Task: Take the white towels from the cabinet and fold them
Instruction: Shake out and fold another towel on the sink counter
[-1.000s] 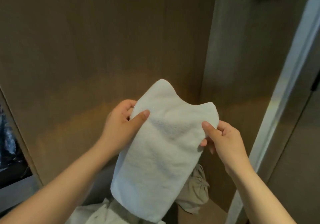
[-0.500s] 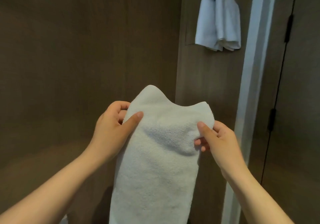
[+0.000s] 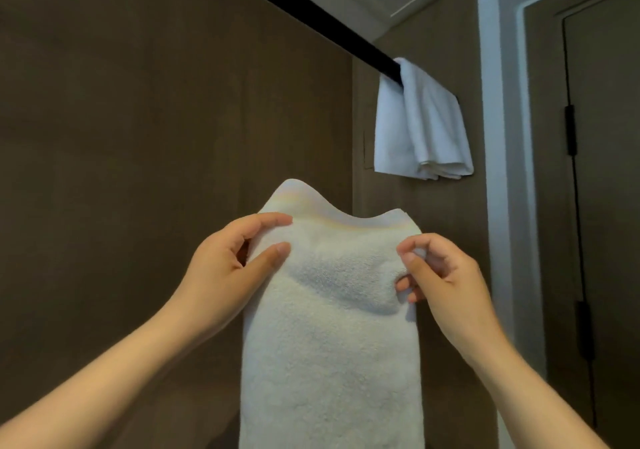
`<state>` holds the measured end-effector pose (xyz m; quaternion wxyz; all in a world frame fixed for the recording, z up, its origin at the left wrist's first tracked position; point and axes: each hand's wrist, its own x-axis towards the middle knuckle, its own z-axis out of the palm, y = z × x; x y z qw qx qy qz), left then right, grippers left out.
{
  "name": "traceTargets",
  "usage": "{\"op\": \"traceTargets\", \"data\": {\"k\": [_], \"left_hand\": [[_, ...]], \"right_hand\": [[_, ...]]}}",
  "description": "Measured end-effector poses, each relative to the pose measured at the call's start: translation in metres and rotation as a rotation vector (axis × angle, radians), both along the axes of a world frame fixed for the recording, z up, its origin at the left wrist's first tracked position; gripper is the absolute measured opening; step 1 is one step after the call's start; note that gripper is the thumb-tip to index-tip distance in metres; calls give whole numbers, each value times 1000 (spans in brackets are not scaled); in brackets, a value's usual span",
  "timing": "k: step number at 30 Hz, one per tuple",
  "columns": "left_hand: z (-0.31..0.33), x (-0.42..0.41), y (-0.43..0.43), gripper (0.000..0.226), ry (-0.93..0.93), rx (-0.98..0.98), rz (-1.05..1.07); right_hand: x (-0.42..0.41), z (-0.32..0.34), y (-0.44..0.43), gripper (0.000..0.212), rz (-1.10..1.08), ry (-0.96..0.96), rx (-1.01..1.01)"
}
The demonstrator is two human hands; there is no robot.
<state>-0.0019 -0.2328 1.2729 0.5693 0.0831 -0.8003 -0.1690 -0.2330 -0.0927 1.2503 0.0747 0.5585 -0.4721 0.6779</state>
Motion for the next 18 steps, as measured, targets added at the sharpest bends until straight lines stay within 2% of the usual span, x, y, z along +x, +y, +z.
{"op": "traceTargets", "data": {"k": [3,6,11,18], "left_hand": [[19,-6,-10,38,-2,-99,27],[42,-11,-16,44,22,-240,80],[79,-17,-17,58,31,-420,142],[126,-25,3,71,43,-612,356]], "right_hand": [[-6,15,-9,21,19,42,0],[-10,35,-15,35,27,82,-19],[-18,69,-26,45,-54,157,-151],[-34,106,-38,64,45,243,-252]]}}
